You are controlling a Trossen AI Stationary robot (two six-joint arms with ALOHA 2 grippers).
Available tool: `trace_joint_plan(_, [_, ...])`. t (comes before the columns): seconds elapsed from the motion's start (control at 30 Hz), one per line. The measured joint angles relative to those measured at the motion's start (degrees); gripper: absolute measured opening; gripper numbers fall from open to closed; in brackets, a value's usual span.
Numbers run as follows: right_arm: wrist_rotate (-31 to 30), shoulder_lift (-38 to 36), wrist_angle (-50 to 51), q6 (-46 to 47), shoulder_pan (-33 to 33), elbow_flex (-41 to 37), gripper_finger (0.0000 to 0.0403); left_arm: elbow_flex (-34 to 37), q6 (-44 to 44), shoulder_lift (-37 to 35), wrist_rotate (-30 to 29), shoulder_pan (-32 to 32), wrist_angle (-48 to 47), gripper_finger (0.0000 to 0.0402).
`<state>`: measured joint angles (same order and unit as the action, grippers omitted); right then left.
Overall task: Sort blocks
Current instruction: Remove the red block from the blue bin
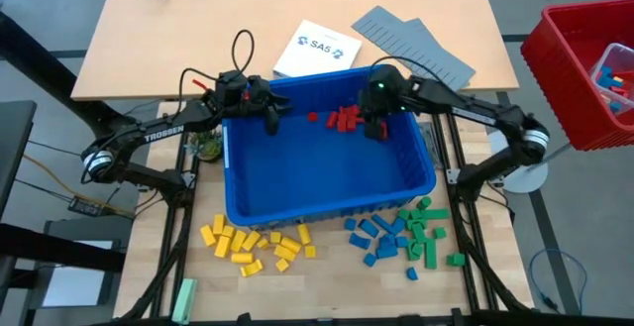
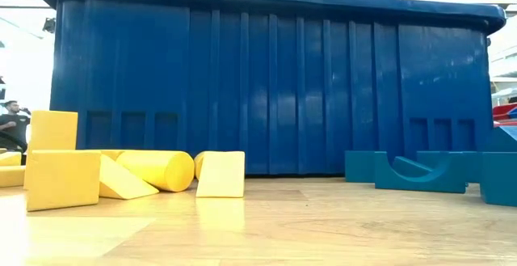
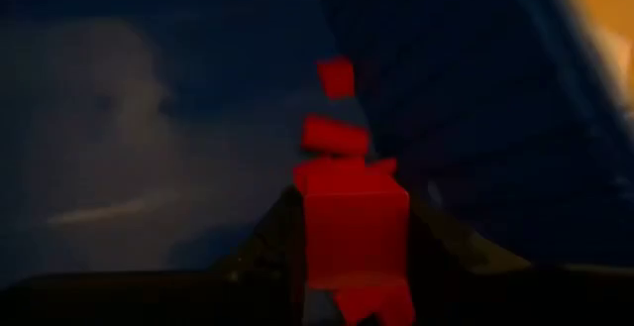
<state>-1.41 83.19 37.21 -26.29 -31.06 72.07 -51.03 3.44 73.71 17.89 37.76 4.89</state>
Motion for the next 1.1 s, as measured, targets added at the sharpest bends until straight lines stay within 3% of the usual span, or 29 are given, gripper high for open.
trace_joint_plan(0.23, [1.0,-8.8,0.9,10.7,8.5,0.0,0.0115,0.0,-0.1,0.0,-0.2,0.0,0.0,0.0163])
trace_joint_plan(0.6, [-1.1,-14.4,1.5,34.1,38.6,0.0,0.0115,0.0,-0.2,0.0,-0.3,0.0,0.0,0.0163])
trace_joint_plan(0.87, [-10.3,-8.7,-4.4,45.6,59.9,0.1,0.0115,0.0,-0.2,0.0,-0.3,0.0,0.0,0.0163])
trace_joint_plan(1.1, [-17.6,3.5,-6.4,45.0,67.7,0.1,0.0115,0.0,-0.2,0.0,-0.3,0.0,0.0,0.0163])
